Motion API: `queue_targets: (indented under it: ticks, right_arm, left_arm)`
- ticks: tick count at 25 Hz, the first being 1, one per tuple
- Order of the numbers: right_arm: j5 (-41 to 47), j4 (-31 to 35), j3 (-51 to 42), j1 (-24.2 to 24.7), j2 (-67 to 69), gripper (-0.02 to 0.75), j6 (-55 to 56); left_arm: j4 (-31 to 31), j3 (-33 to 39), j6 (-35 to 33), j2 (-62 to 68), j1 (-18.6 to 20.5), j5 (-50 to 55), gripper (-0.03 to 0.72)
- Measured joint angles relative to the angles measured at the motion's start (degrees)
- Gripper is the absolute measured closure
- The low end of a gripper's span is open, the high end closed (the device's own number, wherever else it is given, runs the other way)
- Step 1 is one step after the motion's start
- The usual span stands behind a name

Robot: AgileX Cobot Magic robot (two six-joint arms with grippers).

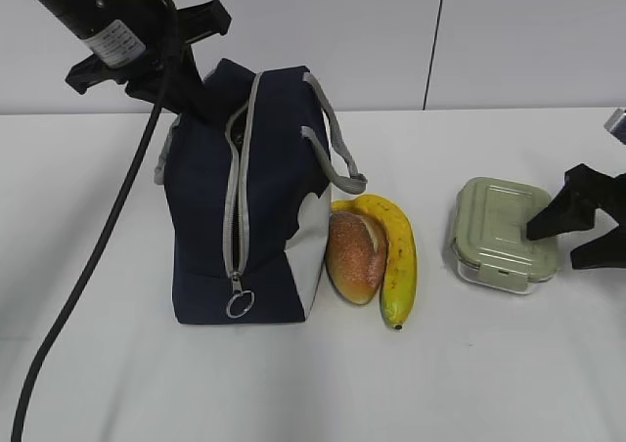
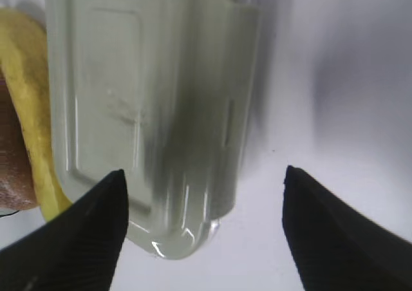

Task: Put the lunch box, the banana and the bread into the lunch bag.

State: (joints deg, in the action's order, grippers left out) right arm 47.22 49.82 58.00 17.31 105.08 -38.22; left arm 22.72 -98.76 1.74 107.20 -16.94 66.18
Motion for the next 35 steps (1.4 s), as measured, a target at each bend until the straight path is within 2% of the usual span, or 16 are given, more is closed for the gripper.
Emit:
queue_targets:
  ticks: [12,20,30,32,35]
  right_arm:
    - [2.0,5.9,4.2,0.9,7.0,0.169,-3.7]
    - [5.7,14.6,4.4,1.4,10.8,0.169,-10.2]
    - [5.7,16.0,4.4,1.4,11.2,0.169,-11.4]
    - [5.7,16.1,4.4,1.4,11.2,0.185,-11.5]
    - [6.1,16.7,4.6,1.5,11.2,0.260,-11.6]
  left_arm:
    - [0.0,0.0,0.0,0.0,0.0,0.1,0.686]
    - [0.0,0.0,0.0,0.0,0.0,0.1,0.686]
    - [0.0,0.0,0.0,0.0,0.0,0.2,0.686]
    - [0.0,0.0,0.0,0.0,0.0,0.2,0.686]
    - [0.0,0.0,0.0,0.0,0.0,0.3,0.686]
